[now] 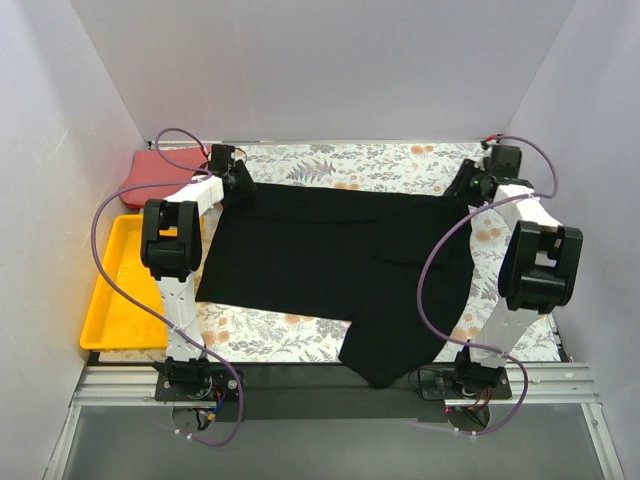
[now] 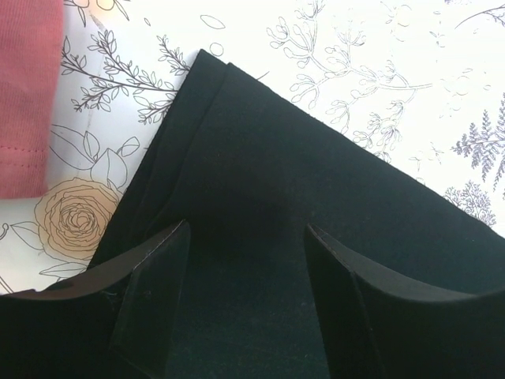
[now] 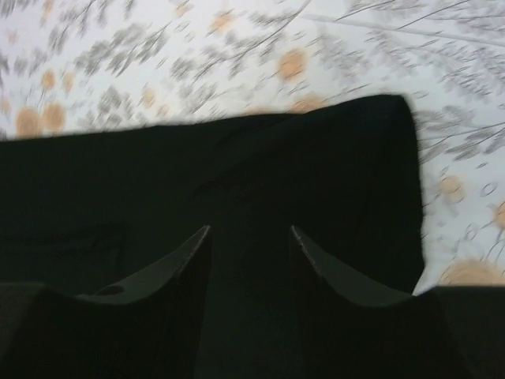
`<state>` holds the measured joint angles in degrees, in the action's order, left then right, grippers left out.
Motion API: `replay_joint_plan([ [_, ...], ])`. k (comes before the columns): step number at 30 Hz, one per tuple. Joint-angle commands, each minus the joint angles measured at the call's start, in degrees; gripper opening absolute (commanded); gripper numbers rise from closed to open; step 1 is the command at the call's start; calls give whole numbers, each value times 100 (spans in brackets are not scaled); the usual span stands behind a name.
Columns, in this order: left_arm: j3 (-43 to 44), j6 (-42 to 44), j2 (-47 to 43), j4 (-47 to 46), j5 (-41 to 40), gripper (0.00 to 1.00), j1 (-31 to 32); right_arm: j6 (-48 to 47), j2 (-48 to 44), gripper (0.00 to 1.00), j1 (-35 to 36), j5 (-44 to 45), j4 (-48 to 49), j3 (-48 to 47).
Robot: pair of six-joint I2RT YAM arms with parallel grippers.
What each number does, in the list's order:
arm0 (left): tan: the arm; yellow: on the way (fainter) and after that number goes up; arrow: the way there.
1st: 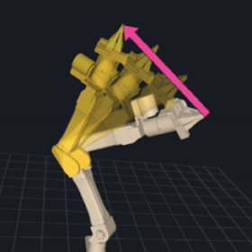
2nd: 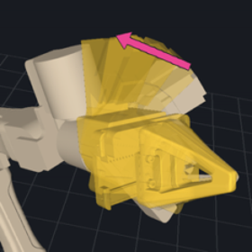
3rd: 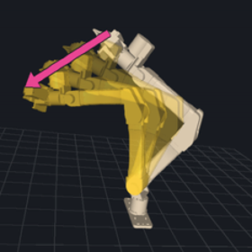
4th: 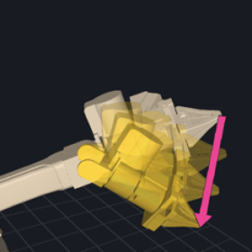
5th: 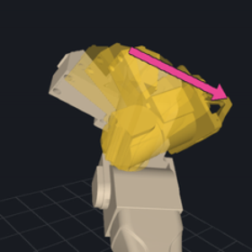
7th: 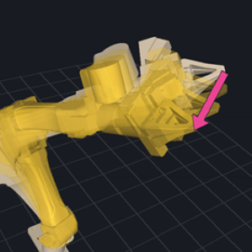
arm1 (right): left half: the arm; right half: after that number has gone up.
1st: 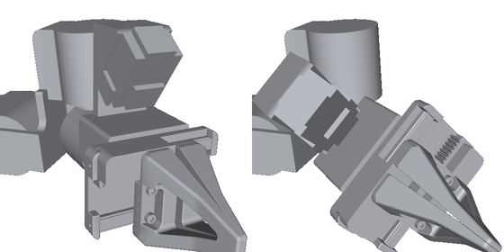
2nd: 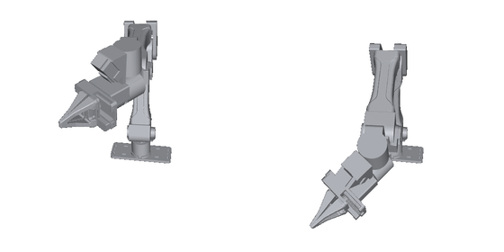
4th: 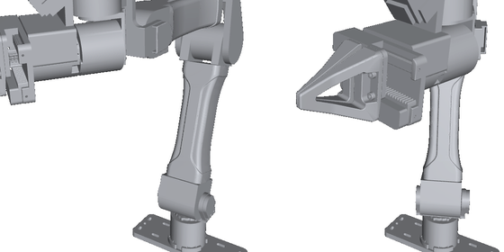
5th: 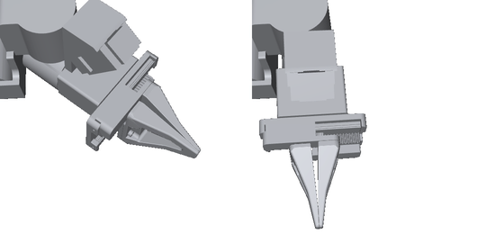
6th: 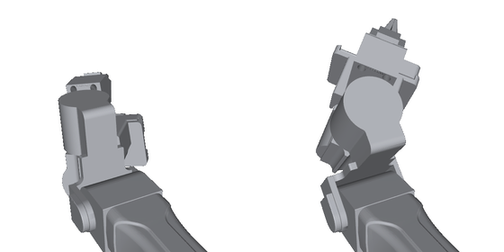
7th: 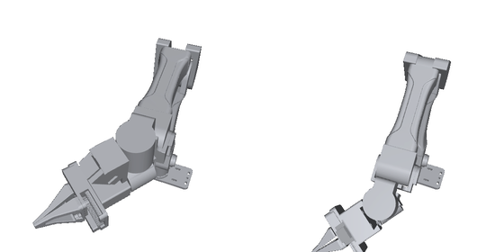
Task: Fold and stack the t-shirts
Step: Fold the tshirt
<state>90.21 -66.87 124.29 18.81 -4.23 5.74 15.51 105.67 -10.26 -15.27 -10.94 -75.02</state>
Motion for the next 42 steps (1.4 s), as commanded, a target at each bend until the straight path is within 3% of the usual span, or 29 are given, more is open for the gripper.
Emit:
replay_joint_plan([
  [1,-294,86,8,650,98,60,-73,-489,-782,51,760,1453,-1286,312],
  [10,-338,227,-194,615,-148,60,50,505,-2102,62,728,939,-1376,2157],
  [21,-320,297,-142,624,-333,61,121,708,-2164,60,200,-152,-278,3125],
  [28,-311,315,-124,624,-412,60,121,638,-2313,36,200,-381,-268,3134],
  [29,-311,315,-124,624,-412,60,121,629,-2340,24,191,-372,-286,3126],
  [31,-303,315,-115,624,-430,60,121,611,-2410,15,183,-389,-356,3082],
  [32,-311,315,-115,624,-438,60,121,594,-2428,2,182,-398,-400,3055],
  [42,-285,359,-142,685,-675,60,112,620,-2990,1,174,-170,-1674,2502],
])
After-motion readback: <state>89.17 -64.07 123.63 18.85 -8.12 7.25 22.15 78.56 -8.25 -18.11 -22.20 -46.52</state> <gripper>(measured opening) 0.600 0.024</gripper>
